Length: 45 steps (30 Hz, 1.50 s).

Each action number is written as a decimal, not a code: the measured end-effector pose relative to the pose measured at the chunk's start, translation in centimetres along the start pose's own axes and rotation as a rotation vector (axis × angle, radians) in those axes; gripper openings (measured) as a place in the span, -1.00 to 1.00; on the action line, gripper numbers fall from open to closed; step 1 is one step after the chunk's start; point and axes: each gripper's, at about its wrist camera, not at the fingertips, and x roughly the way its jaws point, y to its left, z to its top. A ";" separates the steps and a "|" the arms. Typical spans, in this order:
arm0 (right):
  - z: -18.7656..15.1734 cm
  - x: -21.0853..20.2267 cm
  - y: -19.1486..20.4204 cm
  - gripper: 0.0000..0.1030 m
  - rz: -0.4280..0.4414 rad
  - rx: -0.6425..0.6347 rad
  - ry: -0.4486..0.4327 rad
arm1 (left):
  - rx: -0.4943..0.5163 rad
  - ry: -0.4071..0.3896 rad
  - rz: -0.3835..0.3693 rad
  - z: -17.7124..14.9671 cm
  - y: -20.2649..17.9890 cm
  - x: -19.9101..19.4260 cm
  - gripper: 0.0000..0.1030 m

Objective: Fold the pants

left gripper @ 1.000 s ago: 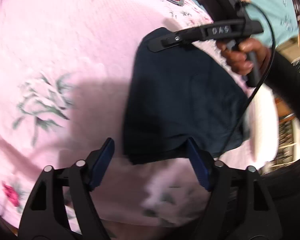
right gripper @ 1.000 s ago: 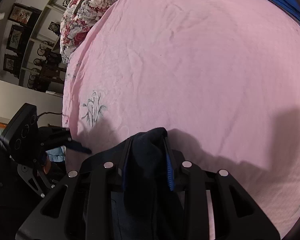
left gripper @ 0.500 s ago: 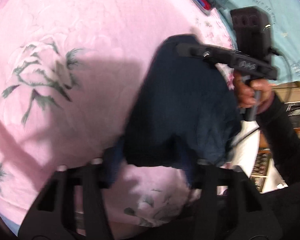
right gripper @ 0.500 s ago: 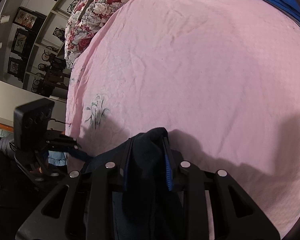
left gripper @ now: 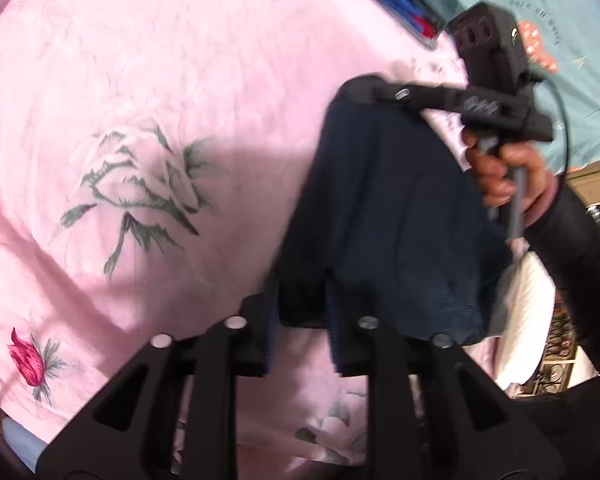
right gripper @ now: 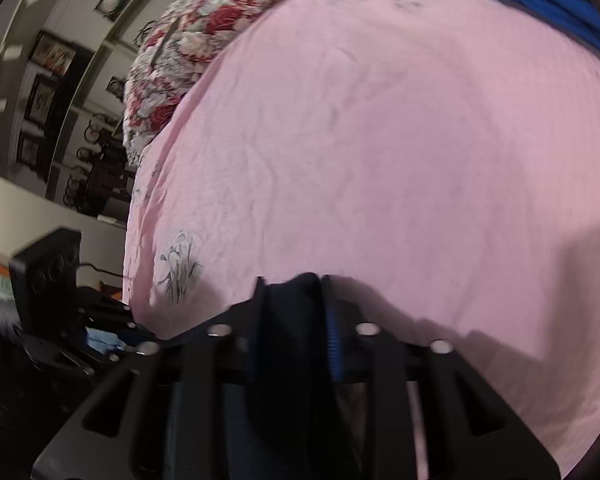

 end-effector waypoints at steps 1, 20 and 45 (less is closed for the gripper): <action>-0.1 -0.6 0.2 -0.25 -0.019 0.003 0.004 | -0.001 0.001 0.010 0.2 -0.1 -0.3 -0.13; -20.7 -17.6 0.6 -0.13 -0.115 0.254 -0.331 | 0.819 0.058 -0.097 -8.9 -22.8 1.3 0.38; -20.6 -13.0 -3.5 0.03 0.021 0.216 -0.181 | -0.188 0.284 -0.217 -6.1 -14.7 8.5 -0.03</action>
